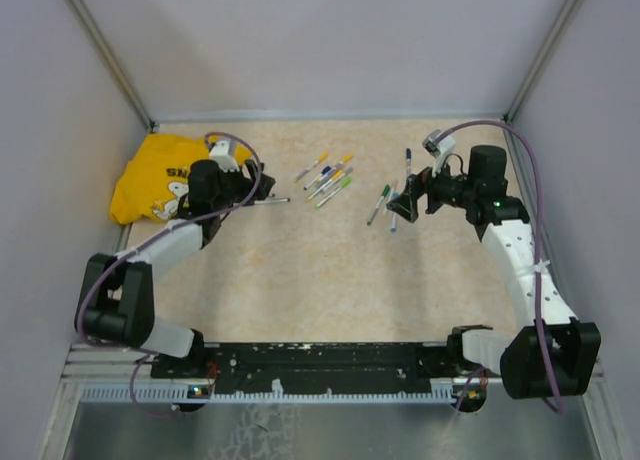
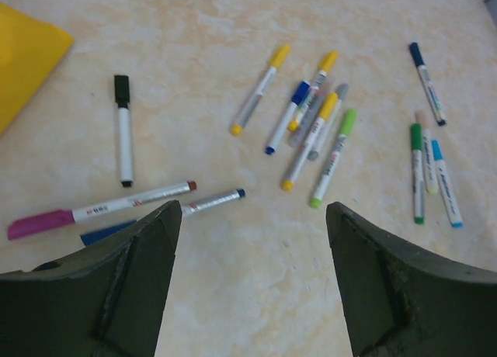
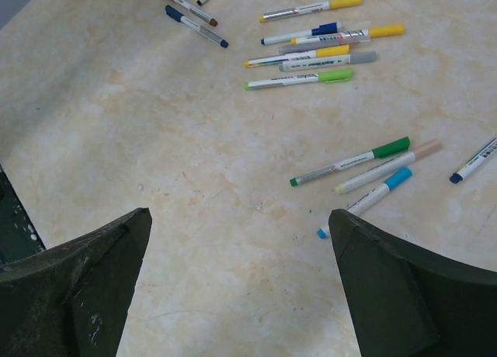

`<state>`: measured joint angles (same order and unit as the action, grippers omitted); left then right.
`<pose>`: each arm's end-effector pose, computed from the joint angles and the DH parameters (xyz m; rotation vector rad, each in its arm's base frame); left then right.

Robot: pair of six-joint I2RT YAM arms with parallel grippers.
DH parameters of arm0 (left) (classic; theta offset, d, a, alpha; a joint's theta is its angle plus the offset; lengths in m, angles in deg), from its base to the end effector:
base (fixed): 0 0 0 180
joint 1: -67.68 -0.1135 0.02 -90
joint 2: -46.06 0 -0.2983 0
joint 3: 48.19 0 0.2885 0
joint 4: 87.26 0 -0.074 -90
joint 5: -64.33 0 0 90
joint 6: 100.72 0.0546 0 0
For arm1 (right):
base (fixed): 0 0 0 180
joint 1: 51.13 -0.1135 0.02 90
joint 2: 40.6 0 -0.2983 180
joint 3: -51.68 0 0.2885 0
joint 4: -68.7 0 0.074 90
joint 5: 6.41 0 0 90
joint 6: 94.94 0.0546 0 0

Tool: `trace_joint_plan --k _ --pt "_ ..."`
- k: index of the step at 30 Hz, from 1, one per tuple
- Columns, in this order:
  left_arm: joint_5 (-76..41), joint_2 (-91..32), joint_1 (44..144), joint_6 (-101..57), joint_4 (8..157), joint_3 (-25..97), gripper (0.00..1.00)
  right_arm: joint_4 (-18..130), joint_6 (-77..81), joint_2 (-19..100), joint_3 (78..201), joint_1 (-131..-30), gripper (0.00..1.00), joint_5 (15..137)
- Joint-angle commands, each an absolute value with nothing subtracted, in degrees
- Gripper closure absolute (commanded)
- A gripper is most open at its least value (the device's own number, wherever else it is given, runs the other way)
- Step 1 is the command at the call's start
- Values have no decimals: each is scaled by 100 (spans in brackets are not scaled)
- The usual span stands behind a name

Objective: Open the pen caps
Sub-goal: Pick up the pen from the center of the board.

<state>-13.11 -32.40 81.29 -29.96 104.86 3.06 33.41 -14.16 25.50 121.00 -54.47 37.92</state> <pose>0.3275 -0.0915 0.2407 0.0654 1.8691 -0.6004 0.2795 0.0554 0.3429 -0.6760 1.9196 0.7772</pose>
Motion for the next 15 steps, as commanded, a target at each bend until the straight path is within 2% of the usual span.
trace_joint_plan --k 1,3,7,12,15 --pt "-2050 -4274 8087 -2174 9103 1726 26 3477 -1742 2440 12101 -5506 2 4030" --pt "-2247 -4727 8086 -1917 8592 2311 37 3455 -1775 2472 12106 -5509 2 4149" --pt "-2419 -5581 8086 -1522 7701 3494 48 3397 -1844 2524 12124 -5545 2 4244" --pt "-2494 -6524 8078 -1211 6933 4548 58 3383 -1892 2515 12128 -5564 2 4365" --pt "-2385 -6866 8060 -1100 6725 4887 58 3366 -1897 2507 12127 -5565 2 4369"
